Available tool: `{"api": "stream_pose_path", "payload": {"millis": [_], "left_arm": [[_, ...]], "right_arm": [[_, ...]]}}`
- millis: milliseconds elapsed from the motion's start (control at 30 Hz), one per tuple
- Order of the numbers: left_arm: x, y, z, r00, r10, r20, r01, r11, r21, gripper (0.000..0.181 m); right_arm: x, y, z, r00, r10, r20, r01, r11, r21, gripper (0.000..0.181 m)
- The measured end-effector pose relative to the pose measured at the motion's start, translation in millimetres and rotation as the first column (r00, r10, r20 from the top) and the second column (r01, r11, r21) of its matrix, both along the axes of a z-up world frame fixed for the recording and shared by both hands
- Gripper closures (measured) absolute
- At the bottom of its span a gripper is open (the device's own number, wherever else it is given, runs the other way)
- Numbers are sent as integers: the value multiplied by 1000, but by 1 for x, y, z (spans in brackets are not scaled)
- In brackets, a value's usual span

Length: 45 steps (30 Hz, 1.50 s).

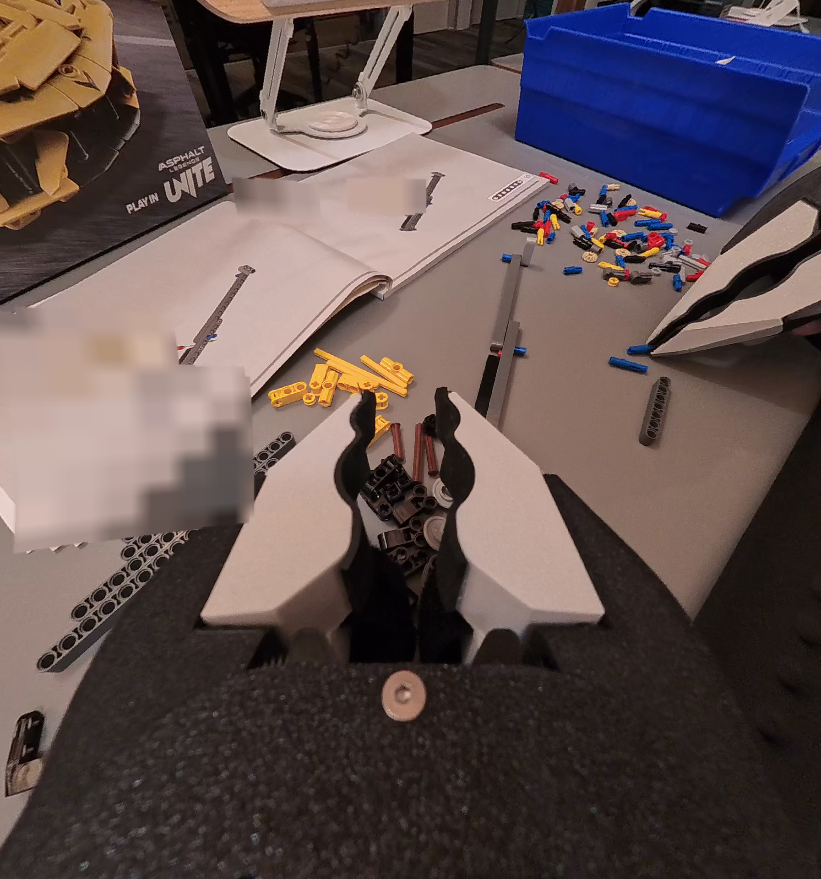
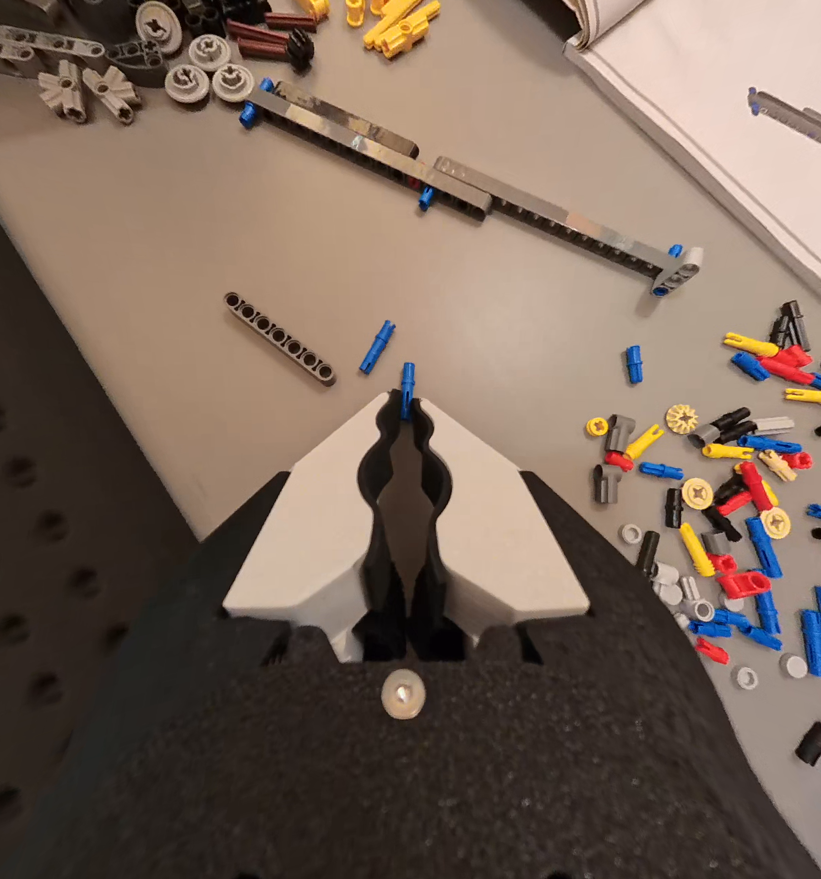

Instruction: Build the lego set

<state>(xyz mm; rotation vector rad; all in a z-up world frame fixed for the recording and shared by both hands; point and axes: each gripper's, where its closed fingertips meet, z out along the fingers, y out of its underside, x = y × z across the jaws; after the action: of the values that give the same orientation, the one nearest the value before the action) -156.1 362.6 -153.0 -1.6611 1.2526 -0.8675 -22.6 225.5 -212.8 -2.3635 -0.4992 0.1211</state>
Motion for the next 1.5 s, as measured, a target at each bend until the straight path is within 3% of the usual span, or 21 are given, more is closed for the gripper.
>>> {"api": "stream_pose_path", "payload": {"millis": [300, 367, 467, 533, 633, 933, 1067, 1267, 1500], "left_arm": [[0, 0, -1, 1000, 2, -7, -2, 1000, 7, 158], [0, 0, -1, 1000, 1, -10, -1, 1000, 12, 158], [1, -1, -2, 1000, -3, -18, 3, 1000, 17, 158], [2, -1, -3, 1000, -5, -25, 5, 1000, 23, 157], [2, -1, -4, 999, -3, -33, 4, 999, 35, 158], [1, -1, -3, 1000, -4, -27, 5, 1000, 26, 158], [2, -2, -4, 999, -9, -32, 9, 1000, 27, 158], [2, -3, -5, 999, -16, -39, 17, 999, 28, 158], [3, -3, -6, 999, -21, -44, 22, 999, 29, 158]], "right_arm": [[5, 1, 10, 997, -43, -64, 46, 998, 49, 168], [24, 4, 23, 992, -109, -60, 115, 987, 114, 167], [78, 16, 44, 951, -305, -50, 308, 922, 233, 166], [111, 22, 47, 909, -415, -51, 414, 877, 244, 163], [138, 34, 47, 874, -481, -72, 483, 840, 247, 159], [153, 81, 25, 903, -429, -9, 426, 894, 136, 160], [159, 86, 11, 905, -422, 51, 416, 904, 95, 164], [156, 88, 3, 905, -422, -44, 424, 904, 47, 166], [151, 90, -1, 914, -403, -43, 404, 914, 27, 170]]}}
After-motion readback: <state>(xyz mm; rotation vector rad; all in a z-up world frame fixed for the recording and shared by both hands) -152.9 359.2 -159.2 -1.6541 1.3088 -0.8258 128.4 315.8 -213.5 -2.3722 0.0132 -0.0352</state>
